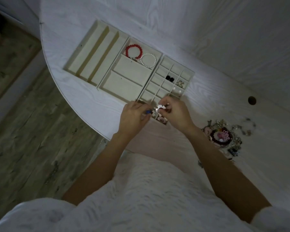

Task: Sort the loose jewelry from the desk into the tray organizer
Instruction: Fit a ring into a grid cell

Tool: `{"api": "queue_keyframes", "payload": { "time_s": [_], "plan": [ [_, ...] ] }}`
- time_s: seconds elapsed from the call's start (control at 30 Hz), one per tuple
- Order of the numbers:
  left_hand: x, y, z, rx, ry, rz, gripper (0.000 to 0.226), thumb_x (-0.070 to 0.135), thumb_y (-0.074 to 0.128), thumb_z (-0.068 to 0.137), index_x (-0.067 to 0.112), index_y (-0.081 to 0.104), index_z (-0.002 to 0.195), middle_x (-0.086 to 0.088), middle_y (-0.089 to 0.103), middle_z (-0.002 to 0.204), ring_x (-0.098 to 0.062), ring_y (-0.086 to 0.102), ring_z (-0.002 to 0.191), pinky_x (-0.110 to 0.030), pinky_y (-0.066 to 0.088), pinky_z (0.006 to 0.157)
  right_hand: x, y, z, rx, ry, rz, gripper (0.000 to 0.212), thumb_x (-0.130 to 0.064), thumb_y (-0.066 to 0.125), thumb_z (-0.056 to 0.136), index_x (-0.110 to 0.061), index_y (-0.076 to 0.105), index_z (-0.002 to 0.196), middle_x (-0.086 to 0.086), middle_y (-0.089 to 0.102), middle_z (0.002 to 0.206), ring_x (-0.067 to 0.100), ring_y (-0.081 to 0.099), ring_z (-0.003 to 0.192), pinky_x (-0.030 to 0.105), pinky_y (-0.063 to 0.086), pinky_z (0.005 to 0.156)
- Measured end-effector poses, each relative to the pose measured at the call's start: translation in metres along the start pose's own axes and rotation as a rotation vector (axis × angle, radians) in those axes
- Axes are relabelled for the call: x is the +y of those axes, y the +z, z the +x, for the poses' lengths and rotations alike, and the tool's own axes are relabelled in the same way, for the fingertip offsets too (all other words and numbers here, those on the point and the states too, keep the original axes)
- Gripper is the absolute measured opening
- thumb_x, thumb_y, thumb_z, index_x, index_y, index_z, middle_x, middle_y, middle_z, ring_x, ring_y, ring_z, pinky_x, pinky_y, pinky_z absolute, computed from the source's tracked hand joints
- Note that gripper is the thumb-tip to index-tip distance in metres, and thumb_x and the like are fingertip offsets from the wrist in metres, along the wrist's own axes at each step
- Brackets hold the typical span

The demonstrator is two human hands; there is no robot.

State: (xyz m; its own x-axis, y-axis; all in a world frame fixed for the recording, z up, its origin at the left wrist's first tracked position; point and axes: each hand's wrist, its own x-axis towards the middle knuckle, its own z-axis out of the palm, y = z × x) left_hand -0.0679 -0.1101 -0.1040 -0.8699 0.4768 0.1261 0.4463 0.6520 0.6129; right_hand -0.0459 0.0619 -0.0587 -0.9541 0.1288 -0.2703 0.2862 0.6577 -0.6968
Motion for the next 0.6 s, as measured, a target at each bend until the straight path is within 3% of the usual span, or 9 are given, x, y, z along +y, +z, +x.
{"api": "queue_keyframes", "payload": {
  "time_s": [0.13,0.23,0.37,0.5,0.6],
  "plan": [
    [-0.001,0.001,0.005,0.021,-0.018,0.004,0.028,0.020,0.071,0.077,0.015,0.066,0.104,0.004,0.070,0.086,-0.023,0.057,0.081,-0.025,0.028,0.072,0.001,0.003,-0.001,0.031,-0.052,-0.044,0.019,-0.011,0.072,0.080,-0.014,0.069,0.098,0.003,0.062,0.102,0.015,0.063,0.081,0.026,0.052,0.073],
    [-0.005,-0.001,0.007,0.031,-0.013,-0.009,0.021,0.017,0.070,0.078,0.015,0.067,0.099,0.002,0.070,0.089,-0.023,0.058,0.083,-0.026,0.031,0.072,-0.001,0.009,0.000,0.008,-0.054,-0.073,0.020,-0.016,0.073,0.079,-0.015,0.068,0.098,0.004,0.064,0.097,0.017,0.063,0.082,0.033,0.053,0.073],
    [-0.010,0.000,0.008,-0.040,0.013,-0.075,0.031,0.011,0.070,0.078,0.014,0.067,0.109,-0.001,0.070,0.091,-0.024,0.060,0.087,-0.027,0.039,0.077,0.001,0.017,-0.001,0.006,-0.073,-0.208,0.020,-0.025,0.072,0.080,-0.016,0.066,0.097,0.002,0.065,0.096,0.017,0.061,0.083,0.028,0.048,0.067],
    [-0.014,-0.003,0.003,-0.068,0.043,-0.060,0.040,0.008,0.068,0.081,0.014,0.063,0.121,-0.006,0.070,0.102,-0.024,0.060,0.091,-0.029,0.040,0.081,0.007,0.013,-0.003,0.055,-0.095,-0.241,0.017,-0.019,0.069,0.082,-0.013,0.066,0.098,0.003,0.065,0.099,0.019,0.062,0.086,0.034,0.052,0.071],
    [-0.016,-0.007,0.000,-0.012,0.066,0.003,0.033,0.019,0.058,0.085,0.012,0.065,0.116,-0.008,0.068,0.107,-0.027,0.059,0.097,-0.027,0.036,0.084,0.009,0.013,-0.004,0.105,-0.173,-0.319,0.013,-0.011,0.069,0.080,-0.012,0.068,0.093,0.005,0.062,0.096,0.021,0.059,0.086,0.030,0.050,0.069]
  ]
}}
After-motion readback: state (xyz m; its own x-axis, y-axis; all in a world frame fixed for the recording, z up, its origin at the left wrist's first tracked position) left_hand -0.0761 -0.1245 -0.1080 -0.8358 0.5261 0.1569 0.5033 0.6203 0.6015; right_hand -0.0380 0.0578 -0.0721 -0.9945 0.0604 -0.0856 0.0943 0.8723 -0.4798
